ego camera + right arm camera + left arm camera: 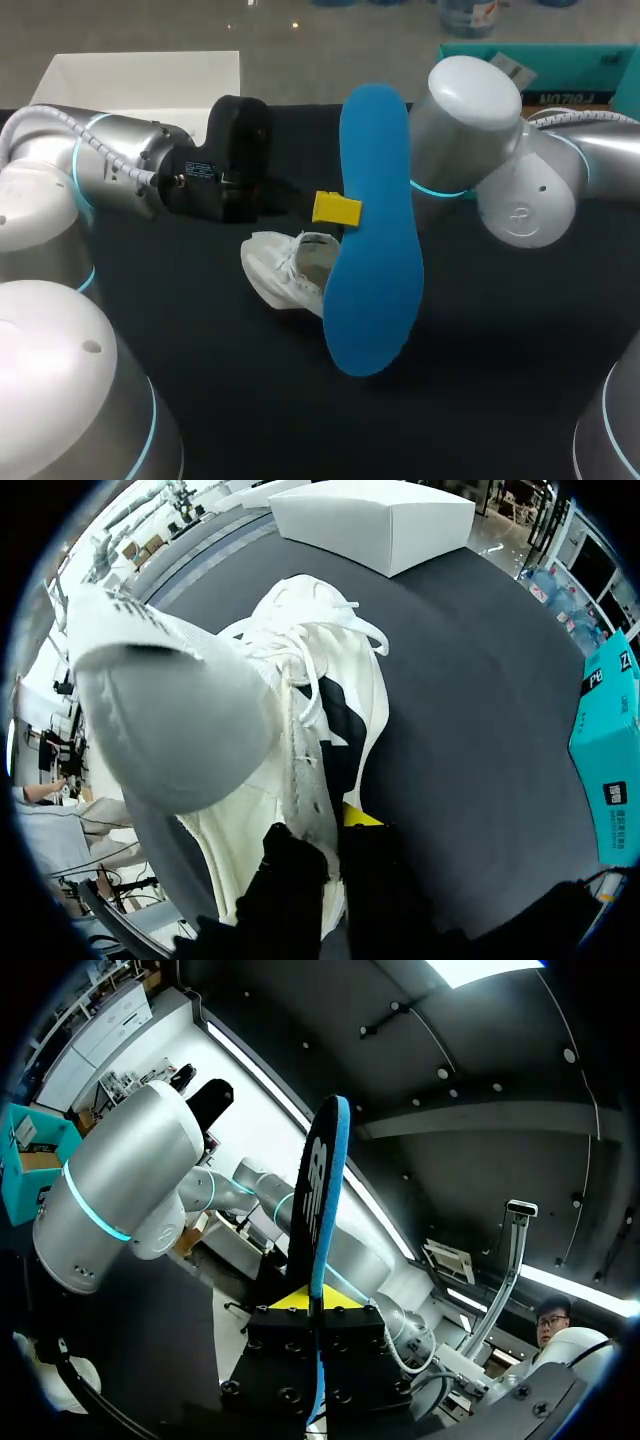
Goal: Take the shoe out of the shoebox, open the shoe tongue, remove and reinsert the insole, then place the shoe into the shoebox
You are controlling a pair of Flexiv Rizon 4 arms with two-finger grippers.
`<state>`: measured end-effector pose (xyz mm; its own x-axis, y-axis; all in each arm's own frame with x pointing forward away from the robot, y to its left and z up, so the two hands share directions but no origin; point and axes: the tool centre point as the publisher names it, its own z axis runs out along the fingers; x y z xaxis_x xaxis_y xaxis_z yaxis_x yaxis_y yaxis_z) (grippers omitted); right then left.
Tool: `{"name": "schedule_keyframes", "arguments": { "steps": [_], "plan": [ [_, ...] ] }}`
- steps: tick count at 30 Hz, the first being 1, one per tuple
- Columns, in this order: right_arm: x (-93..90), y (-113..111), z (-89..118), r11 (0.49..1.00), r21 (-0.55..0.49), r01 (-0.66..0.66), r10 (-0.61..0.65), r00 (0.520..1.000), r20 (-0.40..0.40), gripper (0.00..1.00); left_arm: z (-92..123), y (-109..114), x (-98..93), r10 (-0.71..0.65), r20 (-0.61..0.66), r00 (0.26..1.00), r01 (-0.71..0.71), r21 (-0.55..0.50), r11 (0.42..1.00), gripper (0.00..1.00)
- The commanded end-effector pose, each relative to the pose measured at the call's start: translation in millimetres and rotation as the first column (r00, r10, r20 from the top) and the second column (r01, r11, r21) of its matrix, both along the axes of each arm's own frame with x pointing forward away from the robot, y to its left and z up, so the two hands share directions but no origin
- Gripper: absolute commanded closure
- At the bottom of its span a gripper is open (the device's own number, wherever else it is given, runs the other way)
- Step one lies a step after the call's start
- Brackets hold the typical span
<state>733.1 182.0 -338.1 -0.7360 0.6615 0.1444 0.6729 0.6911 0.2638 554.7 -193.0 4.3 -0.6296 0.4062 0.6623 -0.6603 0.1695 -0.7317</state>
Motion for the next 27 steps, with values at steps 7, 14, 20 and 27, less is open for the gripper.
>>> {"name": "schedule_keyframes", "arguments": {
  "steps": [7,14,20,27],
  "plan": [
    [-2.2,-6,-8,0.847,0.169,0.504,-0.508,0.861,-0.024,1.00,-1,-1,-0.7,0.001,-0.001,1.000,-0.001,-0.002,1.000,1.00],
    [-4.1,-21,-24,0.771,0.186,0.609,-0.590,0.793,-0.152,1.00,-1,-1,-0.7,0.001,-0.001,1.000,-0.001,-0.002,1.000,1.00],
    [-0.7,-27,-31,0.764,0.167,0.624,-0.596,0.780,-0.191,1.00,-1,-1,-0.7,0.001,-0.001,1.000,-0.001,-0.002,1.000,1.00],
    [7.1,-25,-40,0.788,0.114,0.605,-0.574,0.789,-0.218,1.00,-1,-1,-0.7,0.001,-0.001,1.000,-0.001,-0.002,1.000,1.00]
  ]
}}
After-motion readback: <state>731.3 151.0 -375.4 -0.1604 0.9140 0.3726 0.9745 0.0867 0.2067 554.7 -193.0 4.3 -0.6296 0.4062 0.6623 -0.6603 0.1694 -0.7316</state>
